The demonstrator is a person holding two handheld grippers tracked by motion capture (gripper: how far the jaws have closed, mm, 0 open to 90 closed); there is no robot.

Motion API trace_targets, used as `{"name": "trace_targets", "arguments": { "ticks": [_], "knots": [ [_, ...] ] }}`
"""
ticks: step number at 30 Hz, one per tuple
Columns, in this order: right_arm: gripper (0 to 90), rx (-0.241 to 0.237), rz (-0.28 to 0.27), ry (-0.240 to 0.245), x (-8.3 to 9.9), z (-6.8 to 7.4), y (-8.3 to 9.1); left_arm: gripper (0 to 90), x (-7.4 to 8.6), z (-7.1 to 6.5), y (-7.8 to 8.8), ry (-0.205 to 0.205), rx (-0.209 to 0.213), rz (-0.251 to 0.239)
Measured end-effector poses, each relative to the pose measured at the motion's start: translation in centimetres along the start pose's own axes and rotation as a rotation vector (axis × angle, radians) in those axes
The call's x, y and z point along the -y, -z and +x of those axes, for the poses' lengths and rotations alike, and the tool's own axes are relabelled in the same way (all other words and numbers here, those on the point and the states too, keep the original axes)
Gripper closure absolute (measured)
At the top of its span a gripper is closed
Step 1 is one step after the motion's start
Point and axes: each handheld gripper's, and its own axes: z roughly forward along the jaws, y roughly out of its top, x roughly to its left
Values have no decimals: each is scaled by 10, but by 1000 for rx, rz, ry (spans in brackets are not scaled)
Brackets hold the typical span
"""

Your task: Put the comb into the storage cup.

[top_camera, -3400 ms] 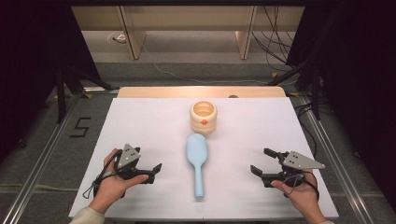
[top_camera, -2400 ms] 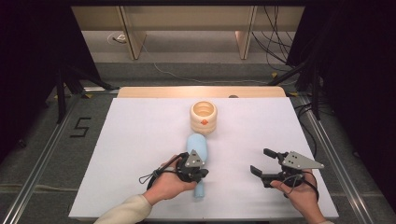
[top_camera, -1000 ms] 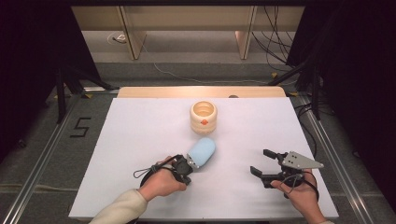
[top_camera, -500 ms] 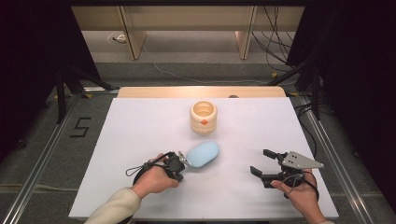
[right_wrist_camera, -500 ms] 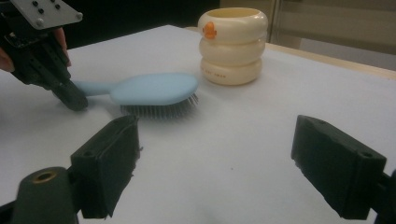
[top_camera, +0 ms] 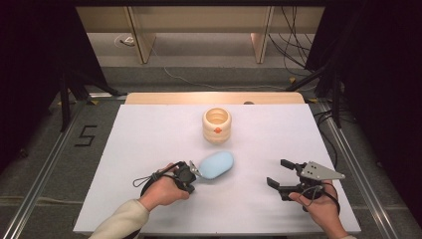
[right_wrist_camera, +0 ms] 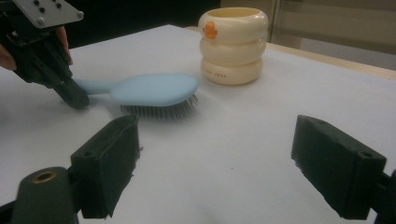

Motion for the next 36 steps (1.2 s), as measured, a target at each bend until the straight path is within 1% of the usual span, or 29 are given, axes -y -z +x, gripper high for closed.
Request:
{"name": "trace_targets", "arguments": {
  "ticks": [2,5,6,7,8,10,11,12,13,14,15,16,17,19,20,21,22,24,27,28,29,30,31,32,33,34,35,36],
  "knots": [
    [163,-1,0,-1,0,0,0,878,0,-1,1,-5,8,-1],
    [163,-2,1,-1,0,0,0,824,0,-4,3,-15,28,-17],
    [164,0,0,-1,0,0,0,780,0,-6,6,-21,36,-30],
    [164,0,0,-1,0,0,0,761,0,-6,6,-21,36,-30],
    [164,-1,1,-1,0,0,0,761,-1,-6,8,-28,39,-44],
    [164,-1,4,-3,0,0,0,675,-1,-7,10,-17,46,-87],
    [164,0,7,-3,0,0,0,548,-1,-7,11,-35,46,-114],
    [164,1,9,-4,0,0,0,500,-2,-7,11,-31,46,-146],
    [164,1,9,-4,0,0,0,454,-2,-7,11,-31,46,-146],
    [164,0,8,-5,0,0,0,378,-2,-7,12,-36,48,-169],
    [164,0,8,-5,0,0,0,339,-2,-7,12,-36,48,-169],
    [164,0,8,-5,0,0,0,279,-2,-8,14,-41,44,-202],
    [164,0,8,-4,0,0,0,242,-2,-8,14,-41,44,-202],
    [164,1,9,-5,1,0,0,200,-2,-8,17,-46,51,-210],
    [164,2,10,-3,1,-1,0,155,-2,-8,20,-30,75,-228],
    [164,2,10,-3,1,-1,0,151,-2,-8,20,-30,75,-228],
    [164,2,9,-4,1,0,0,149,-2,-9,24,-16,98,-242],
    [164,1,9,-4,1,0,0,115,-3,-9,27,-19,108,-252],
    [164,1,12,-1,1,0,0,49,-3,-9,30,-17,103,-256],
    [164,0,13,-2,1,0,0,34,-3,-8,32,-15,82,-263],
    [164,0,13,-2,1,0,0,24,-3,-8,32,-15,82,-263],
    [164,1,12,-4,1,-1,0,9,-3,-6,35,-8,67,-271],
    [164,0,13,-4,1,-1,0,0,-3,-4,36,-10,53,-270],
    [164,0,13,-4,1,-1,0,0,-3,-4,36,-10,53,-270],
    [164,0,14,-4,1,-1,0,0,-3,-1,38,-10,32,-270],
    [164,1,15,-5,1,-1,0,0,-3,1,39,-10,20,-267],
    [164,1,16,-5,1,-1,0,0,-3,2,40,-16,11,-263],
    [164,1,17,-6,1,-1,-1,0,-3,2,40,-16,11,-263]
  ]
}}
